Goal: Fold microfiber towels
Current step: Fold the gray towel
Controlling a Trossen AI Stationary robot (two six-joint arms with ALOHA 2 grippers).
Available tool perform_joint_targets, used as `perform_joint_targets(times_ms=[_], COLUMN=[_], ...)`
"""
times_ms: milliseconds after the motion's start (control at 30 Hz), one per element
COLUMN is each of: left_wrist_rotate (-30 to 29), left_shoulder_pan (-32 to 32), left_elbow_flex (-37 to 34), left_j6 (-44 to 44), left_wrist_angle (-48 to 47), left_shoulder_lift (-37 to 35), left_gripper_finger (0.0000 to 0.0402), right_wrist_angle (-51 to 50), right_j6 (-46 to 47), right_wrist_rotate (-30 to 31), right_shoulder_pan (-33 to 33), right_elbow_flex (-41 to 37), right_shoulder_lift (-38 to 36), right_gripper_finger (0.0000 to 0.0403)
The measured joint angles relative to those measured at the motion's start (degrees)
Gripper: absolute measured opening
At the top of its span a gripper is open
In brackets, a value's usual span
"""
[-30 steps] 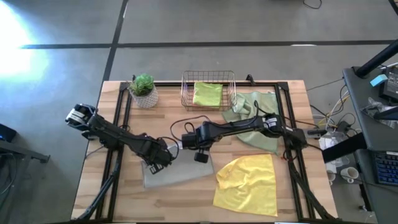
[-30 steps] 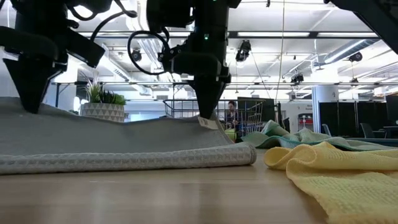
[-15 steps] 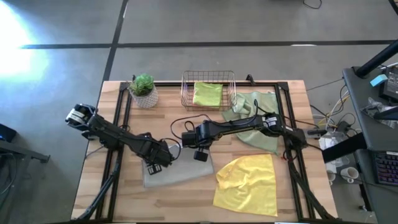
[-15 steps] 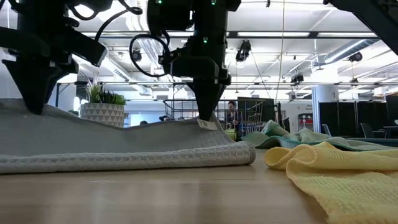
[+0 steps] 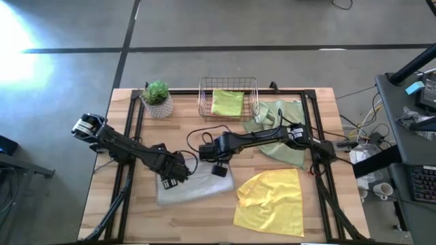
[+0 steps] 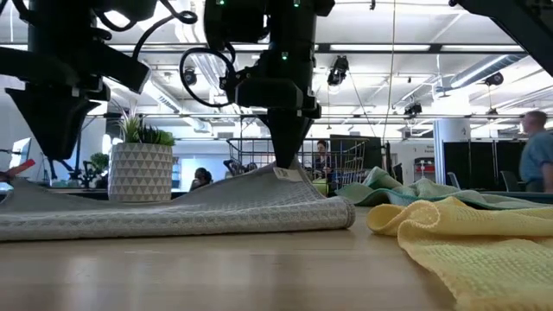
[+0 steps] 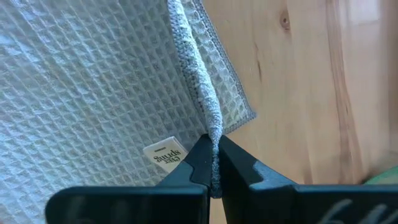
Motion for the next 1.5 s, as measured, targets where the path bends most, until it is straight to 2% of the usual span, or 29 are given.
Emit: perform_joint_targets(times_ms=[200,333,500,733,867,1033,1300,1500], left_wrist_rotate=[-0.05,-0.48,-0.52,-0.39,-0.33,-0.32,3.08,2.33], left_shoulder_pan=[-0.04,-0.04,-0.07,-1.46,-2.83,-4.87,-8.83,-8.31], left_elbow_flex=[0.48,0.48,0.22,0.09,-0.03,-0.73,-9.18,-13.41], left_j6=[0.02,0.03,0.04,0.04,-0.01,-3.18,-10.7,-11.87], left_wrist_angle=[0.12,0.51,3.91,9.56,11.69,13.02,25.54,25.55], left_shoulder_lift=[-0.17,-0.22,-0.22,-0.22,-0.22,-0.07,-0.24,-0.26], left_gripper_finger=[0.0134,0.0134,0.0134,0.0134,0.0134,0.0134,0.0134,0.0134], right_wrist_angle=[2.2,2.76,1.75,-8.44,-11.47,-10.84,-3.56,0.49], right_j6=[-0.11,-0.11,-0.13,-0.15,0.54,4.2,14.69,22.51], right_wrist_rotate=[0.13,0.49,3.94,4.16,4.22,4.41,4.44,4.39], right_shoulder_pan=[0.0,-0.24,-1.1,-1.99,-1.49,1.18,5.36,7.24], right_elbow_flex=[0.13,0.42,0.44,0.42,-1.83,-8.84,-23.2,-28.58], right_shoulder_lift=[0.0,0.0,-0.01,-2.14,-4.34,-9.04,-19.33,-24.29], right_gripper_finger=[0.0028,0.0061,0.0108,0.0144,0.015,0.0148,0.0131,0.0122])
